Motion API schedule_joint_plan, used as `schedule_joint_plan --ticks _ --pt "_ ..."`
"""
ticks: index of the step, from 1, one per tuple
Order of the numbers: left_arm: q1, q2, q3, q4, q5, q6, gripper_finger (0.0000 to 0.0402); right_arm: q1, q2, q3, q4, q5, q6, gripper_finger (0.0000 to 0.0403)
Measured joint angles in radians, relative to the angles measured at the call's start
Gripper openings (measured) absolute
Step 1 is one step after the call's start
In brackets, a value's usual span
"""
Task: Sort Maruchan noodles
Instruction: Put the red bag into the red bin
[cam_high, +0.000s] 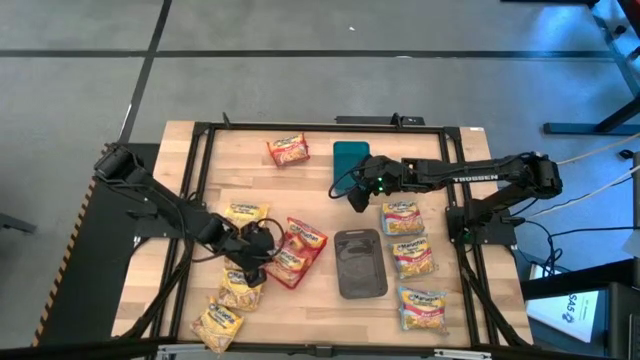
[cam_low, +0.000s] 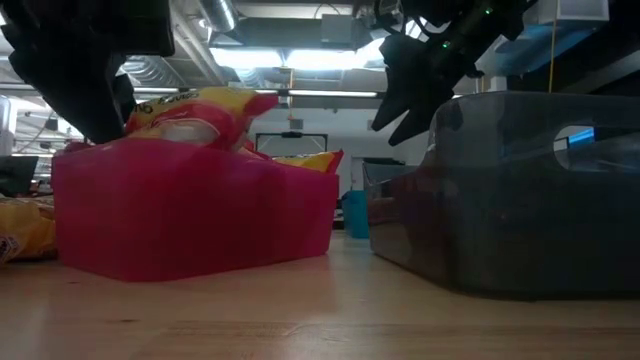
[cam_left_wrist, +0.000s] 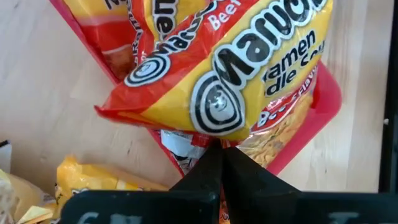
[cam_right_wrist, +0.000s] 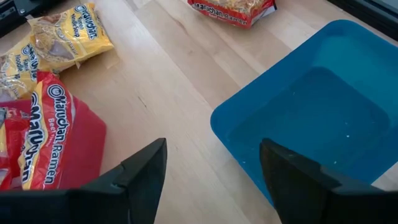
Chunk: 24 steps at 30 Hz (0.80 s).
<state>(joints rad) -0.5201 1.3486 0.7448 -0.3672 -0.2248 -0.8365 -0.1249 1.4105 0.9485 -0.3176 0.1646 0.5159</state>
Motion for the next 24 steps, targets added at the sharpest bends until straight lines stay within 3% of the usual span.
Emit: schedule_joint_plan --ticks 13,24 --pt "0.01 -0.019 -0.002 0.071 -0.021 0.013 0.0002 0.0 0.0 0.0 0.0 0.0 -0.023 0.0253" --pt "0.014 -0.022 -0.002 0.068 -0.016 0.032 0.0072 0.0 0.0 0.0 0.0 0.0 -0.023 0.0253"
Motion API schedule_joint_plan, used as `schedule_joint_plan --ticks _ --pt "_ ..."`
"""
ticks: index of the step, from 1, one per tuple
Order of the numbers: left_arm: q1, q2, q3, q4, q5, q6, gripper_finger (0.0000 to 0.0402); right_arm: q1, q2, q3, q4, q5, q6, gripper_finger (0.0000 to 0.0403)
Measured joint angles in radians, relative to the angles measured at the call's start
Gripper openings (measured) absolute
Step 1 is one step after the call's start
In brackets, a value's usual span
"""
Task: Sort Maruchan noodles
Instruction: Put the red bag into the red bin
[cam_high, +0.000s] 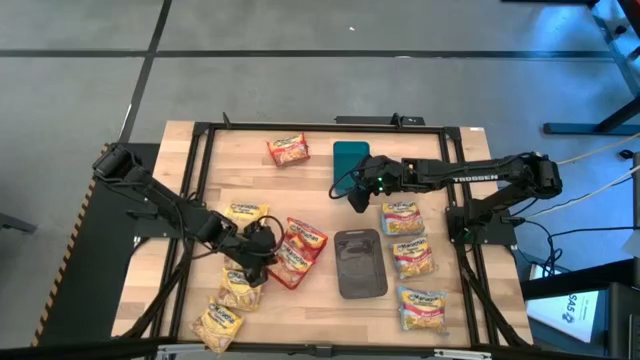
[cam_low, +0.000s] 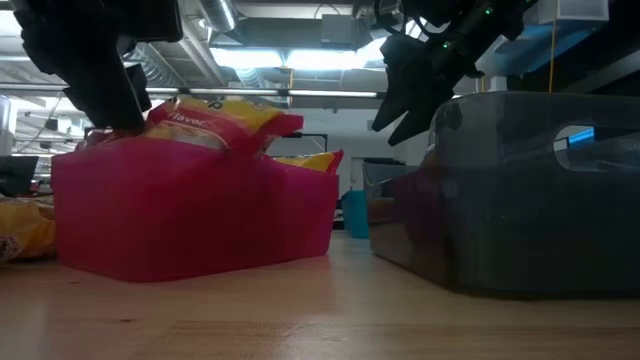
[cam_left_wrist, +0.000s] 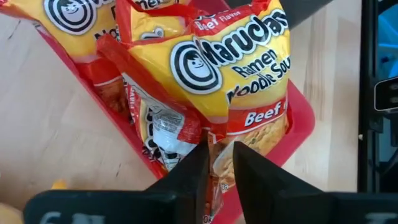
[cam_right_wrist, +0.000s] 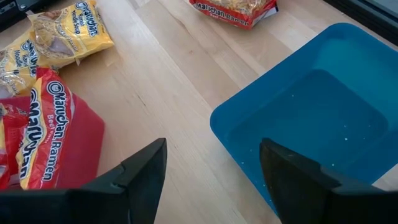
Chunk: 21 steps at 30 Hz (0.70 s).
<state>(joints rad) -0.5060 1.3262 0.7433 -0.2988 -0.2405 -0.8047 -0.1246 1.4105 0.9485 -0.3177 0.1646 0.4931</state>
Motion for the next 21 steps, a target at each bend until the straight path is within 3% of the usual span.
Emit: schedule_joint_plan --ticks 7,18,21 --pt "0.0 -0.025 0.0 0.003 0.052 -0.032 0.0091 0.0 0.0 0.0 -0.008 0.0 0.0 0.0253" --pt "0.01 -0.126 0.0 -0.03 -0.035 -0.025 0.0093 0.0 0.0 0.0 -0.046 -0.002 -0.001 0.0253" --pt "0.008 -0.135 0.0 0.023 0.06 -0.014 0.0093 0.0 0.0 0.0 -0.051 -0.002 -0.001 0.0253"
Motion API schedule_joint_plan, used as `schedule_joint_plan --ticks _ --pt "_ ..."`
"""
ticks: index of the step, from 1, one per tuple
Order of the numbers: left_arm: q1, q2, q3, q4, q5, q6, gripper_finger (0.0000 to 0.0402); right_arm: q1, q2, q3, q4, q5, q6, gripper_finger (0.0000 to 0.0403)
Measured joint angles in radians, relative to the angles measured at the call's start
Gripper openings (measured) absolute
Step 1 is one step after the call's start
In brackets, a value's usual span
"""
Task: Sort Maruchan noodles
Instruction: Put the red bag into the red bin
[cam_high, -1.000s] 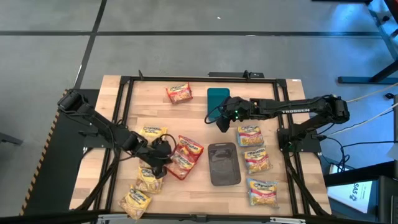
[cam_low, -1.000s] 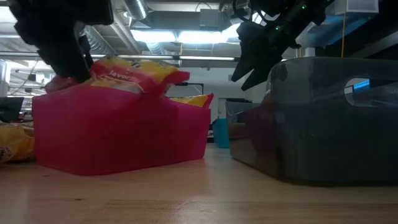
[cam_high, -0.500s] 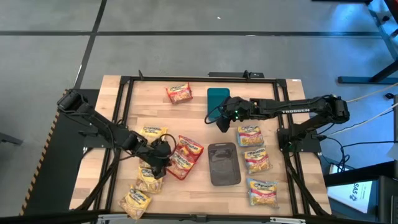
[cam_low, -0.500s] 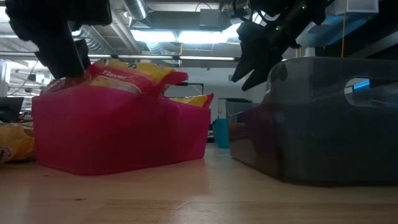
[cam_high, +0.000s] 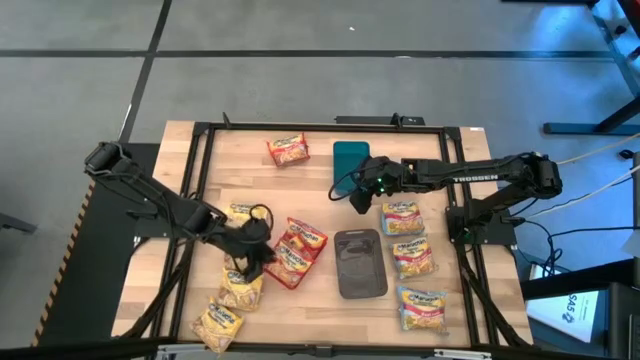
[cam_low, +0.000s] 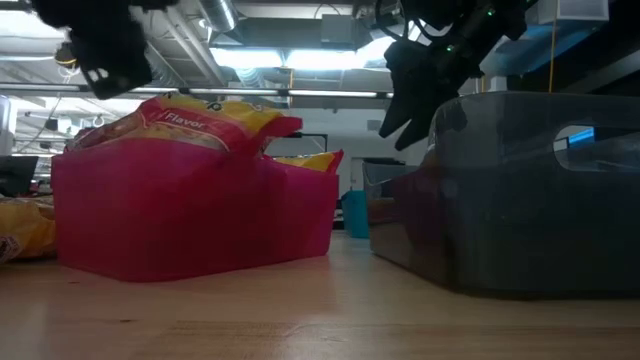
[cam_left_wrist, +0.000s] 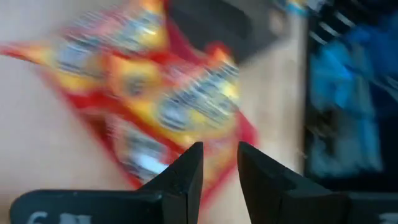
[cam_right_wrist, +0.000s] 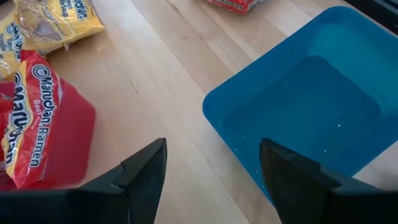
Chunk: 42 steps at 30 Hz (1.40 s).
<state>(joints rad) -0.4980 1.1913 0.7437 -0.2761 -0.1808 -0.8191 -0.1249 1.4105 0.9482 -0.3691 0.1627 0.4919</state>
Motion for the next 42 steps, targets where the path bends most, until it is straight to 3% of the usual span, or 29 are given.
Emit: schedule_joint_plan --ticks 3,10,15,18,22,29,33,38,42 --pt "-0.012 0.001 0.0 0.012 0.088 0.01 0.0093 0.0 0.0 0.0 -0.001 0.0 -0.001 0.0253" --pt "-0.012 0.046 0.0 0.009 0.097 0.01 0.0093 0.0 0.0 0.0 -0.001 0.0 -0.002 0.0253" --pt "-0.012 0.111 0.0 0.013 0.172 0.011 0.0093 0.0 0.0 0.0 -0.001 0.0 -0.001 0.0253" --pt "-0.012 0.141 0.0 0.011 0.134 0.015 0.0088 0.0 0.0 0.0 0.0 0.0 -0.001 0.0253" --pt "0.015 0.176 0.0 0.013 0.098 0.017 0.007 0.0 0.0 0.0 0.0 -0.021 0.001 0.0253" --pt "0.041 0.282 0.003 0.01 0.196 0.017 0.0019 0.0 0.0 0.0 0.0 -0.025 0.001 0.0253" --pt "0.04 0.31 0.003 0.042 0.136 0.008 0.0003 0.0 0.0 0.0 0.0 -0.026 0.001 0.0253" --pt "0.043 0.308 0.002 0.047 -0.054 -0.01 0.0004 0.0 0.0 0.0 0.0 -0.043 0.001 0.0253" --pt "0.043 0.325 0.002 0.027 -0.098 -0.013 0.0002 0.0 0.0 0.0 0.0 -0.05 0.001 0.0253"
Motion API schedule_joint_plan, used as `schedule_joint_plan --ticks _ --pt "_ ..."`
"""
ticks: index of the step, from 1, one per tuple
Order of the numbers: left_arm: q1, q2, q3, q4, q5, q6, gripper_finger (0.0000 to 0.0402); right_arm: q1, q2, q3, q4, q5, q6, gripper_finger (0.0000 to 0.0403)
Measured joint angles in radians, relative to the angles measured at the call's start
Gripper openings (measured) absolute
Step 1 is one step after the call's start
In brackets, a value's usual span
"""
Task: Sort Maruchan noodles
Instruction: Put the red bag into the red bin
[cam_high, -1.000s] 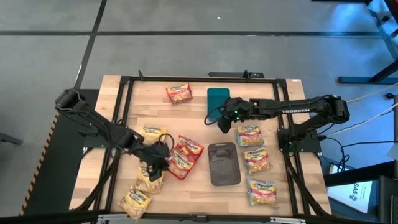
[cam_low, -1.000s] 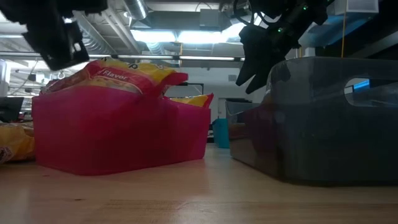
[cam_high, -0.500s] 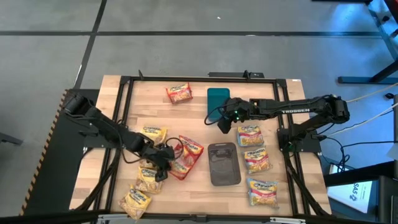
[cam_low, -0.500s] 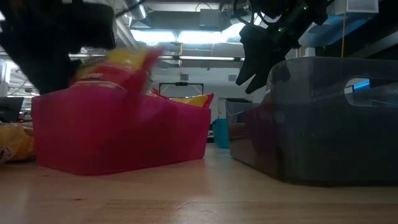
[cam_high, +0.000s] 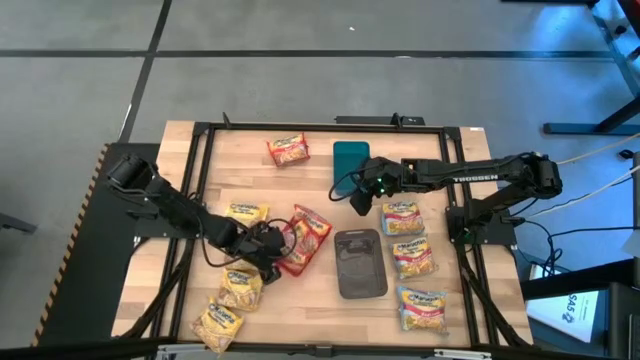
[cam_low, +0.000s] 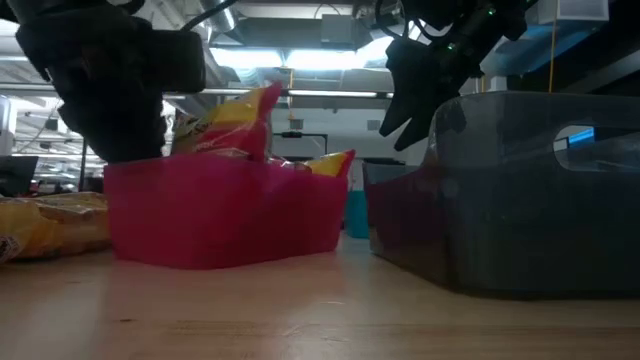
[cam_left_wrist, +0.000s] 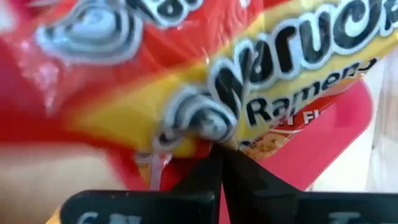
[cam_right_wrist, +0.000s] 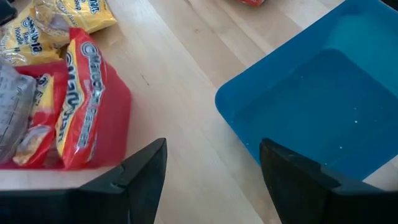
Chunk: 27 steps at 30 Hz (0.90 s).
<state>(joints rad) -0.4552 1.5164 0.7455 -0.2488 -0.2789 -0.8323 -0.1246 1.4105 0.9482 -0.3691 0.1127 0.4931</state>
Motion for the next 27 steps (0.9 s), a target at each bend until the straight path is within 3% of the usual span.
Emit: schedule_joint_plan --ticks 6,13,19,24,27 --pt "-0.01 -0.019 -0.004 0.066 0.078 0.031 0.0001 0.0 0.0 0.0 0.001 0.0 0.0 0.0253" --pt "-0.008 -0.167 0.066 0.031 -0.011 0.127 0.0006 0.0 0.0 0.0 0.0 -0.001 0.0 0.0253" --pt "-0.003 -0.249 0.139 -0.177 -0.123 0.163 0.0018 0.0 0.0 0.0 -0.001 -0.001 0.0 0.0253" --pt "0.045 -0.288 0.187 -0.426 -0.347 0.18 0.0026 0.0 0.0 0.0 -0.001 -0.003 0.0 0.0253" --pt "0.139 -0.286 0.174 -0.513 -0.316 0.18 0.0031 0.0 0.0 0.0 0.0 -0.018 0.0 0.0253"
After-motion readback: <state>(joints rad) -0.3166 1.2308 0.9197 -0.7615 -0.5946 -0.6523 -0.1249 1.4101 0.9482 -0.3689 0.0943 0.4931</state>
